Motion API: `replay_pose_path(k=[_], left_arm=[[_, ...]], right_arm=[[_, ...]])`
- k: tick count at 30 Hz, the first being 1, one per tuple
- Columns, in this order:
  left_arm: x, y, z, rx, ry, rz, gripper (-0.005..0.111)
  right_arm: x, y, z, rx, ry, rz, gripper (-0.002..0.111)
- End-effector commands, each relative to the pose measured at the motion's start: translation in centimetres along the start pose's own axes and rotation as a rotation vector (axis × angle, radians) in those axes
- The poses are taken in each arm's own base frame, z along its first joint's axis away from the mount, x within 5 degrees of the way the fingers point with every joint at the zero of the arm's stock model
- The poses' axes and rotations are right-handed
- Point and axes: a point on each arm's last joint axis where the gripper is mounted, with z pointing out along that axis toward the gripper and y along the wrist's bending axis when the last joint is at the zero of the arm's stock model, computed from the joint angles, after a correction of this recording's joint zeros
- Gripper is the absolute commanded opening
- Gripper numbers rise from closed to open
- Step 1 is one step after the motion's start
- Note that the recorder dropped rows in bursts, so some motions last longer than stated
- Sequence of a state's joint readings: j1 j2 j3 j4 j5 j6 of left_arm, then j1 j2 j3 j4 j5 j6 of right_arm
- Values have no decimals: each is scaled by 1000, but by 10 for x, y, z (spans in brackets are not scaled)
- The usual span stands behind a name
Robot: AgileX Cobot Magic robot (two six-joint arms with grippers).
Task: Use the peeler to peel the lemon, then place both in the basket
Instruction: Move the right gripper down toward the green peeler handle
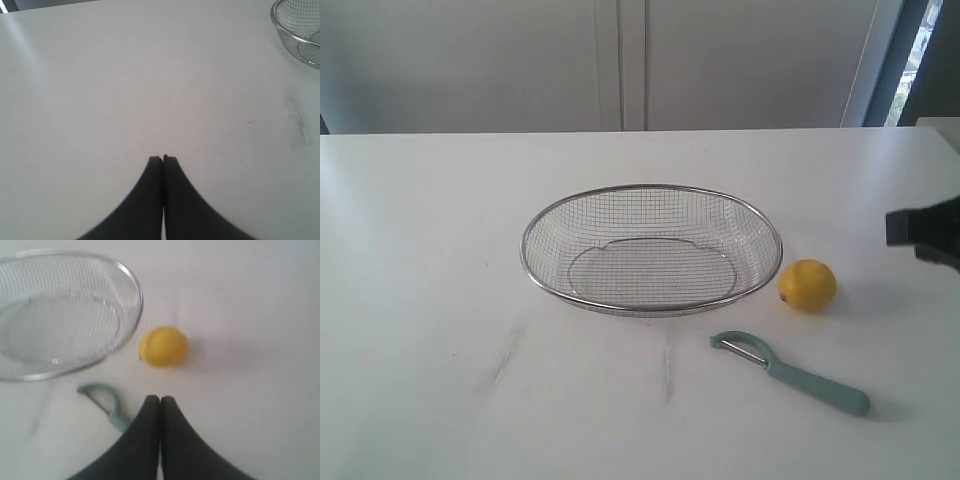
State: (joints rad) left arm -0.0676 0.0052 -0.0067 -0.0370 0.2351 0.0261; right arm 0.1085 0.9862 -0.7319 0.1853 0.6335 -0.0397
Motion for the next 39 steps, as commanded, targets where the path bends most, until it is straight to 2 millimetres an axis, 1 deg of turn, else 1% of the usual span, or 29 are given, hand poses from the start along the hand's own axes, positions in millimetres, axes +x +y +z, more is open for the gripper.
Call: replay_pose_path(k=[1,2,5,6,8,16,18,21,26,33,35,39], left_arm=[[2,-1,0,10,-1,-9,0],[2,-1,0,10,-1,-9,0],[2,-1,0,10,-1,-9,0],[2,-1,0,10,-1,-9,0],[2,-1,0,10,-1,-9,0],[2,-1,0,10,-1,-9,0],[2,-1,0,10,-1,-9,0],[2,-1,0,10,-1,-9,0],[2,-1,0,10,-1,-9,0],[2,-1,0,10,-1,-9,0],[2,-1,0,10,-1,-9,0],[2,-1,0,10,-1,-9,0]], right_arm=[[14,1,11,-22,295,-99,0],[16,0,12,-25,328,-105,0],[17,0,12,-26,337,-106,0],[22,1,11,-33,395,-114,0],[27,1,9,-39,450,-113,0],[33,1,7,-47,546,-117,0],[31,1,9,-48,565,-116,0],[27,1,15,-60,665,-116,0],[18,3,33,-67,721,-115,0],[11,23,55,-112,780,-237,0],[7,30,57,-121,774,-265,0],[-1,35,55,-124,747,-333,0]])
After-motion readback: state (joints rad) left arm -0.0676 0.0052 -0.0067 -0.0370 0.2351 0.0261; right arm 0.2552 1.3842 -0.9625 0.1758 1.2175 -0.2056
